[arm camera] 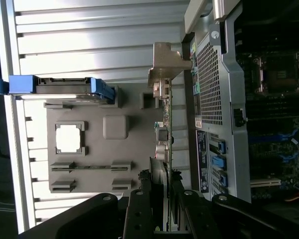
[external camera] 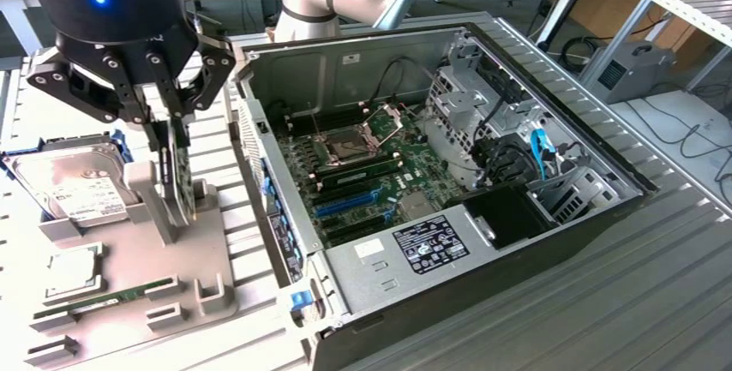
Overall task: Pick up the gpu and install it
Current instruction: 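Pick up the gpu and move the gpu toward the slot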
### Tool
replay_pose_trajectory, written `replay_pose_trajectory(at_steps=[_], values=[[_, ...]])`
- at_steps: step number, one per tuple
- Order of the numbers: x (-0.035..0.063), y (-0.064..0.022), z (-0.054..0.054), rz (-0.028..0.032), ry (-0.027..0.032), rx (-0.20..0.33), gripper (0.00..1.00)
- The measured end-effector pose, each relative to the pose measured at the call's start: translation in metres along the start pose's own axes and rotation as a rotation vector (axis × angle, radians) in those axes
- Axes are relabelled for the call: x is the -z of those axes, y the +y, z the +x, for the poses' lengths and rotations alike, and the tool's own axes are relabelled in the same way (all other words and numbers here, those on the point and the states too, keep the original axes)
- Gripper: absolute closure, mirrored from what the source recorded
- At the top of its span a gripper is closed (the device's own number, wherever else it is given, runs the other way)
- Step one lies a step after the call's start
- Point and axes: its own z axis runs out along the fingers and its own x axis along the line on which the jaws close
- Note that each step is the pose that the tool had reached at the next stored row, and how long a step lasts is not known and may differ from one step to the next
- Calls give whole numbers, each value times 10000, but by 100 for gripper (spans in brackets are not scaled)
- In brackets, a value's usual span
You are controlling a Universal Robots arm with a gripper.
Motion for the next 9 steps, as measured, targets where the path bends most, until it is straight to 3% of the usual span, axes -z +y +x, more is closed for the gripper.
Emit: replay_pose_trajectory(at_steps=[9], values=[[42,2,-1,-1,-2,0,74]])
